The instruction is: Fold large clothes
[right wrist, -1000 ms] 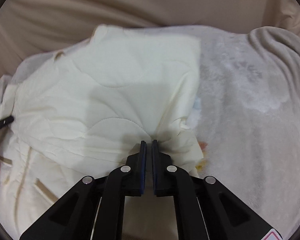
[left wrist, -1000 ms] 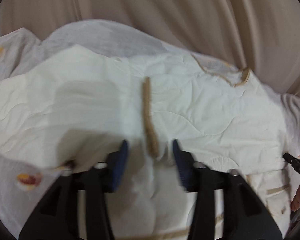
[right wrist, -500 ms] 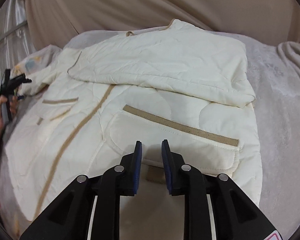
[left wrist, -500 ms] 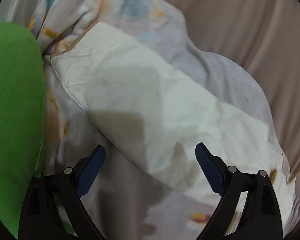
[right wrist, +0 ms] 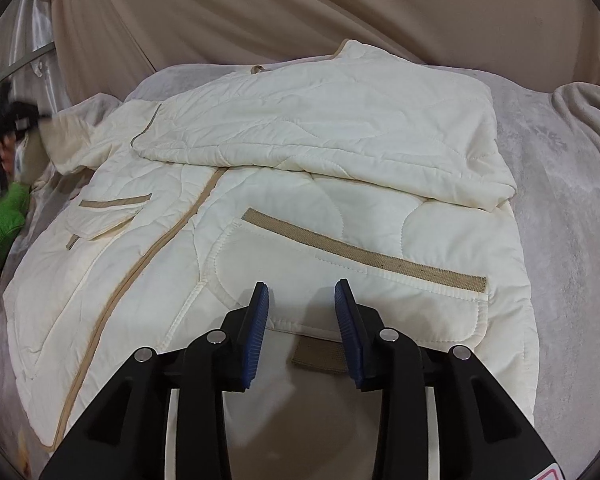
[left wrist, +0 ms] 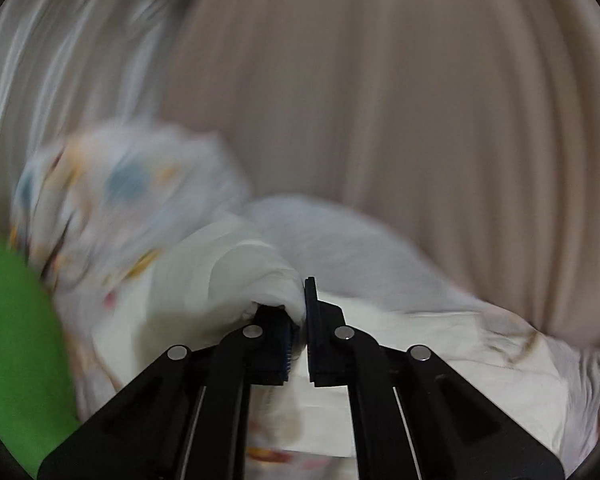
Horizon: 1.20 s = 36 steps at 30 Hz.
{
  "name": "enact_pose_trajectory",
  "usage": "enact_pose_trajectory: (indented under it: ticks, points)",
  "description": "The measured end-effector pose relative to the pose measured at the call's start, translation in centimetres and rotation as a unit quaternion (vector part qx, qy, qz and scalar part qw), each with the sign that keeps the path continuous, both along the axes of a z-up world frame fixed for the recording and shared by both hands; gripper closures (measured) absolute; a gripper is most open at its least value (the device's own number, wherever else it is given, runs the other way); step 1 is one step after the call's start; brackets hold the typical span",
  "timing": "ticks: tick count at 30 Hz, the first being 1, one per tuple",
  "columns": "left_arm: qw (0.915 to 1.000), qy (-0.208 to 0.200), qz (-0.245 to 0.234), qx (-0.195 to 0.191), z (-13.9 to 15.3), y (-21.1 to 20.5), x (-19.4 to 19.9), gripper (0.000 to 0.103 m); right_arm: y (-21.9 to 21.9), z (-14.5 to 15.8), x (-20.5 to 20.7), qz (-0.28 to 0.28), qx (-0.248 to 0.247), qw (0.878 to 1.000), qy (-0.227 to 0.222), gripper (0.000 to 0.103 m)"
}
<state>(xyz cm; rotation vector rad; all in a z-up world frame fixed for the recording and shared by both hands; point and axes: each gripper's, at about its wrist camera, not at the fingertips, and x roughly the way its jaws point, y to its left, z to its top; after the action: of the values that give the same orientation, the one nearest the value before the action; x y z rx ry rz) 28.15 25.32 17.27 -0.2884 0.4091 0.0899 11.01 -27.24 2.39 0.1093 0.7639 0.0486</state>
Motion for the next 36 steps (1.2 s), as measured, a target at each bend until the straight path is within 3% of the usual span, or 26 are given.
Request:
enact_pose_trajectory:
  ticks: [2, 5, 7, 9, 10, 12, 13, 14, 16, 18, 21, 25, 27, 32, 34, 35, 36]
  points:
    - [0.9947, -0.038, -0.077, 0.056, 3.2, -7.9, -1.7, 0.099, -0.1, 0.0, 0.0, 0.001, 0.009, 1.000, -0.001, 0.067]
    - [0.9699, -0.041, -0.193, 0.142, 3.3, -20.9, -3.7, 0.098, -0.6, 0.1, -0.2, 0.002, 0.027, 1.000, -0.005, 0.066]
    - [0.9487, 0.003, -0.257, 0.184, -0.1, -28.4, -3.6, 0.094, -1.0, 0.1, -0.3, 0.002, 0.039, 0.999, -0.008, 0.062]
    - [0.9205, 0.078, -0.312, 0.222, -6.6, -35.0, -2.8, 0.091, -1.4, 0.2, -0.6, 0.000, 0.047, 0.999, -0.010, 0.060]
    - [0.9109, 0.107, -0.324, 0.232, -9.6, -36.7, -2.3, 0.091, -1.7, 0.2, -0.9, -0.001, 0.052, 0.999, -0.011, 0.059]
    - [0.9040, 0.141, -0.320, 0.246, -13.9, -37.7, -2.1, 0.089, -2.2, 0.4, -1.4, -0.005, 0.056, 0.998, -0.011, 0.057]
    - [0.9021, 0.150, -0.322, 0.244, -15.4, -37.4, -2.4, 0.082, -2.5, 0.5, -1.7, -0.007, 0.054, 0.998, -0.011, 0.057]
    - [0.9030, 0.146, -0.328, 0.236, -15.9, -36.8, -3.1, 0.078, -2.8, 0.7, -1.9, -0.010, 0.049, 0.999, -0.011, 0.056]
    - [0.9080, 0.130, -0.335, 0.216, -15.2, -34.4, -4.5, 0.043, -3.6, 1.3, -2.4, -0.017, 0.038, 0.999, -0.012, 0.053]
    - [0.9197, 0.106, -0.325, 0.193, -13.6, -31.2, -5.8, 0.029, -4.5, 2.2, -2.7, -0.024, 0.034, 0.999, -0.019, 0.050]
    - [0.9414, 0.100, -0.281, 0.157, -11.9, -26.2, -4.9, 0.028, -6.2, 4.1, -2.1, -0.048, 0.029, 0.998, -0.033, 0.045]
    - [0.9624, 0.155, -0.218, 0.045, -12.4, -18.5, -0.9, 0.027, -9.2, 5.5, 1.0, -0.080, 0.071, 0.994, -0.034, 0.043]
    - [0.9654, 0.172, -0.196, -0.007, -13.6, -15.3, -0.5, 0.027, -10.4, 5.3, 2.8, -0.090, 0.108, 0.990, -0.021, 0.043]
    - [0.9578, 0.199, -0.175, -0.111, -16.0, -11.0, 0.9, 0.027, -10.9, 3.7, 7.1, -0.098, 0.152, 0.984, 0.005, 0.043]
    - [0.9565, 0.198, -0.169, -0.131, -16.2, -10.5, 1.7, 0.028, -10.4, 3.1, 8.9, -0.091, 0.149, 0.984, 0.017, 0.054]
    - [0.9572, 0.197, -0.166, -0.132, -16.1, -10.4, 2.3, 0.029, -9.9, 3.1, 9.7, -0.088, 0.143, 0.985, 0.025, 0.075]
    - [0.9589, 0.196, -0.162, -0.127, -15.7, -10.5, 2.9, 0.038, -9.3, 3.4, 10.1, -0.084, 0.138, 0.987, 0.026, 0.093]
